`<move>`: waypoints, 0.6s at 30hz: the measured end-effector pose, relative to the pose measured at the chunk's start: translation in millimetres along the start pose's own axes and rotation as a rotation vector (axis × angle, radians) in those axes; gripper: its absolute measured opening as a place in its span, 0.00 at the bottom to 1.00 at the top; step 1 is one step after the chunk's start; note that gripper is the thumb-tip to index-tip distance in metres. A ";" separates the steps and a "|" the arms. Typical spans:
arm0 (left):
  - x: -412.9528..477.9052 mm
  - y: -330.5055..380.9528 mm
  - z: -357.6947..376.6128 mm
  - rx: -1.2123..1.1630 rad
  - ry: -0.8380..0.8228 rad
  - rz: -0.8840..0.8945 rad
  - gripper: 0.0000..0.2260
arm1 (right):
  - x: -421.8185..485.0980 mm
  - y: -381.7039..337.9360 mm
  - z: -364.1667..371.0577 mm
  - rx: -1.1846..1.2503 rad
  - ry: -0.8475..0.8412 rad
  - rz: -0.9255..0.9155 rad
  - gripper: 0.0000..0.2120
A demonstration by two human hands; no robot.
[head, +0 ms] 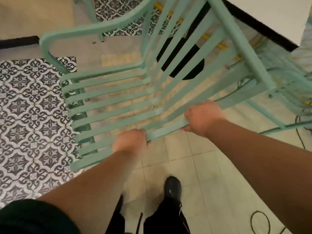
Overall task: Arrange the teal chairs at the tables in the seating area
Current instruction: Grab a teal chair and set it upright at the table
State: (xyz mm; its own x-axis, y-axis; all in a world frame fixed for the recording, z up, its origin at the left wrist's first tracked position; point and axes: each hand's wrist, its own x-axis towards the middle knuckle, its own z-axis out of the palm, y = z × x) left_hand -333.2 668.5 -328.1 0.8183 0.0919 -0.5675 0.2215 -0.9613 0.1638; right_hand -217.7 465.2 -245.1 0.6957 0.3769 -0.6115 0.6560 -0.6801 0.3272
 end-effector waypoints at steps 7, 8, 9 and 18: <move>5.6 -1.8 7.2 -0.018 0.083 0.019 0.11 | 17.0 -3.8 -0.7 -0.020 -0.019 -0.012 0.28; 5.5 -1.9 7.7 -0.014 0.092 0.026 0.11 | 17.7 -4.4 0.7 -0.012 -0.013 -0.005 0.28; 6.4 -2.0 8.8 -0.010 0.098 0.035 0.11 | 17.9 -4.3 3.0 -0.003 -0.007 -0.002 0.28; 2.0 -0.6 1.7 0.022 0.090 0.052 0.09 | 13.0 -3.0 9.5 0.024 0.082 -0.031 0.26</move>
State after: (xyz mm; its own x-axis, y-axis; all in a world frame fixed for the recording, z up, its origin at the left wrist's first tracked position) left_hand -332.6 668.8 -330.8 0.8729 0.0632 -0.4837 0.1663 -0.9707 0.1732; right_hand -213.4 466.2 -260.9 0.6972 0.4474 -0.5601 0.6711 -0.6820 0.2907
